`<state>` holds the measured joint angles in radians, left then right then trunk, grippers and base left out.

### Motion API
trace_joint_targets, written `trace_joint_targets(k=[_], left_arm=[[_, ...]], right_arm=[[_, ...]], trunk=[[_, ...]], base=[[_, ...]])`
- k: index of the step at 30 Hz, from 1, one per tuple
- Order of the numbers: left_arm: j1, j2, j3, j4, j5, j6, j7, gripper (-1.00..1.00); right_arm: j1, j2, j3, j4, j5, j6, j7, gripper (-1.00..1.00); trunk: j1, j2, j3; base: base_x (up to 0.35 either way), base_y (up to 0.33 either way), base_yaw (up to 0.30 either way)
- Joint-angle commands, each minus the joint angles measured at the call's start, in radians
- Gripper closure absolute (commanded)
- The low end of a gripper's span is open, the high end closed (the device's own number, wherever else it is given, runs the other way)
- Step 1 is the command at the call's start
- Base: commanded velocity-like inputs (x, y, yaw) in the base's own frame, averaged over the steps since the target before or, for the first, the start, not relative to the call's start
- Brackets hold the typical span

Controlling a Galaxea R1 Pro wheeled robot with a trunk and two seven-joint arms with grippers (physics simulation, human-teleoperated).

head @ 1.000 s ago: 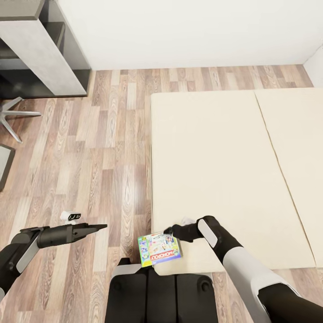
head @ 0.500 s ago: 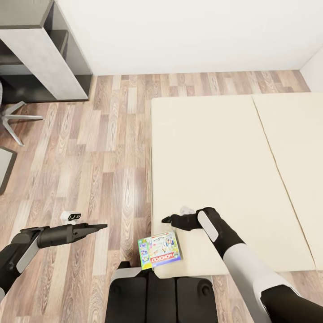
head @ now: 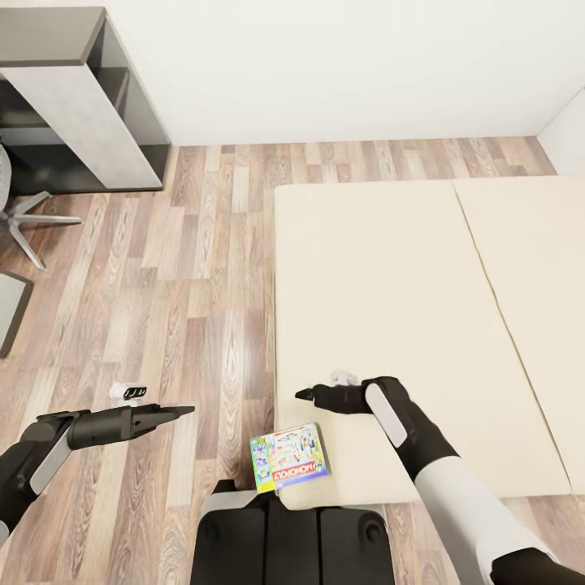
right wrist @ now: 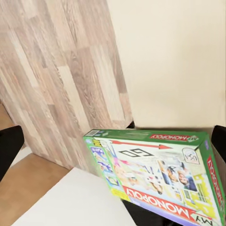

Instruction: Put all the toys in the child's room - the three board games (two on the bed and one on the table), the two jigsaw puzzles on the table, and the tennis ball on the table - inside the toy box on the table in the child's room.

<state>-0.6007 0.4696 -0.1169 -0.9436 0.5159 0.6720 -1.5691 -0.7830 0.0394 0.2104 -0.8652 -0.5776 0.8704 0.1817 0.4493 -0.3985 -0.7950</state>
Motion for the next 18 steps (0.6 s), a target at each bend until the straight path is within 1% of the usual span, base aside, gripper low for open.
trace_joint_targets(k=[1, 2, 3, 12, 16, 17, 18], left_arm=[[-0.001, 0.001, -0.004, 0.000, 0.006, 0.011, -0.002, -1.00], [-0.001, 0.001, -0.004, 0.000, 0.006, 0.011, -0.002, -1.00], [-0.001, 0.001, -0.004, 0.000, 0.006, 0.011, -0.002, -1.00], [-0.001, 0.002, -0.004, 0.000, 0.006, 0.009, -0.002, -1.00], [-0.001, 0.001, -0.005, 0.000, 0.005, 0.008, -0.002, -1.00], [-0.001, 0.001, -0.006, 0.000, 0.005, 0.008, -0.002, -1.00], [-0.001, 0.000, -0.006, 0.000, 0.005, 0.008, -0.002, -1.00]], right_arm=[[0.012, 0.000, -0.001, -0.024, 0.009, 0.003, 0.007, -1.00], [0.025, -0.001, -0.001, -0.048, 0.009, 0.003, 0.008, -1.00], [0.051, -0.001, -0.002, -0.101, 0.008, 0.003, 0.008, -1.00], [0.179, -0.001, -0.004, -0.328, -0.003, -0.001, 0.025, -1.00], [0.244, -0.002, -0.009, -0.408, -0.004, -0.009, 0.061, -1.00], [0.279, -0.004, -0.013, -0.448, -0.004, -0.018, 0.090, -1.00], [0.298, -0.005, -0.016, -0.469, -0.004, -0.023, 0.106, -1.00]], trunk=[[0.001, -0.001, 0.001], [0.001, -0.001, 0.002], [0.001, -0.001, 0.004], [0.001, -0.001, 0.016], [0.001, -0.001, 0.017], [0.001, -0.001, 0.018], [0.001, -0.001, 0.018]], base=[[0.000, 0.000, 0.000], [0.000, 0.000, 0.000], [0.000, 0.000, 0.000], [0.000, 0.000, 0.000], [0.000, 0.000, 0.000], [0.000, 0.000, 0.000], [0.000, 0.000, 0.000]])
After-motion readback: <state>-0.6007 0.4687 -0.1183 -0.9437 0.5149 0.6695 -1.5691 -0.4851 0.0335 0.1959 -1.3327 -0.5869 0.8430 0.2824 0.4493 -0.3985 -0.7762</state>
